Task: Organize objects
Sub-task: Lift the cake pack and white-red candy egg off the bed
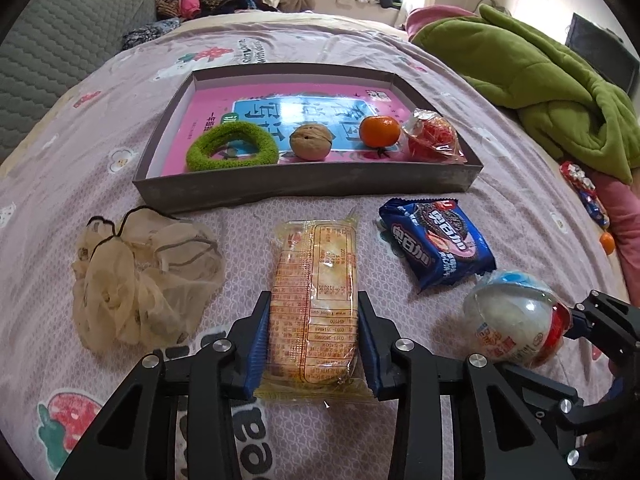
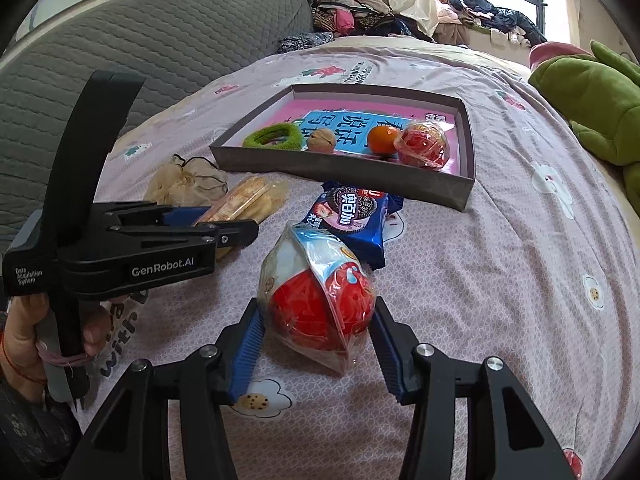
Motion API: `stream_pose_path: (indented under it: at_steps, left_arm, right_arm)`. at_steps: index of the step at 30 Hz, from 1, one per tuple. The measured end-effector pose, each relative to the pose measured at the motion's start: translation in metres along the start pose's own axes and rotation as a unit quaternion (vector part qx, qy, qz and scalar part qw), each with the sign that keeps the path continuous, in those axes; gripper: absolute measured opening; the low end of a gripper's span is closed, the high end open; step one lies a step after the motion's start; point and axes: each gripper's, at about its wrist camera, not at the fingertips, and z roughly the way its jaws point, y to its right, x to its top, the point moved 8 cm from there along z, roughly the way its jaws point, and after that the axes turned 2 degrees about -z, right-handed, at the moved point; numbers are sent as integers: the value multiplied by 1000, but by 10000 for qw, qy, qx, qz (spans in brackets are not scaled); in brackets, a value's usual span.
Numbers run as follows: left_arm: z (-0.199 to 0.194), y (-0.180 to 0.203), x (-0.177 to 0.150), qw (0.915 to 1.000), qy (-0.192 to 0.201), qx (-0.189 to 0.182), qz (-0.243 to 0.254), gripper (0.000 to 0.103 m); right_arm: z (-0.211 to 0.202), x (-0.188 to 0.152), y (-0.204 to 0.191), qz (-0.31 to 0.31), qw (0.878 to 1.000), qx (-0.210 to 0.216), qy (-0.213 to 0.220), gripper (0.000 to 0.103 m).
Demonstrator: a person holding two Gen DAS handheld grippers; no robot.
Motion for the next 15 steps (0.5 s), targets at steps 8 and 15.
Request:
stream_pose_path:
  at_steps: [8,15]
  left_arm:
    - [-22,4,-5,9998,176,-14,42,40]
    - [-39,2,-9,9997,260,9,-20,40]
  right_arm:
    - [-5,3,-4,9,9999,127,84,52]
    - [-12,3,-9,62,9995,266,142,52]
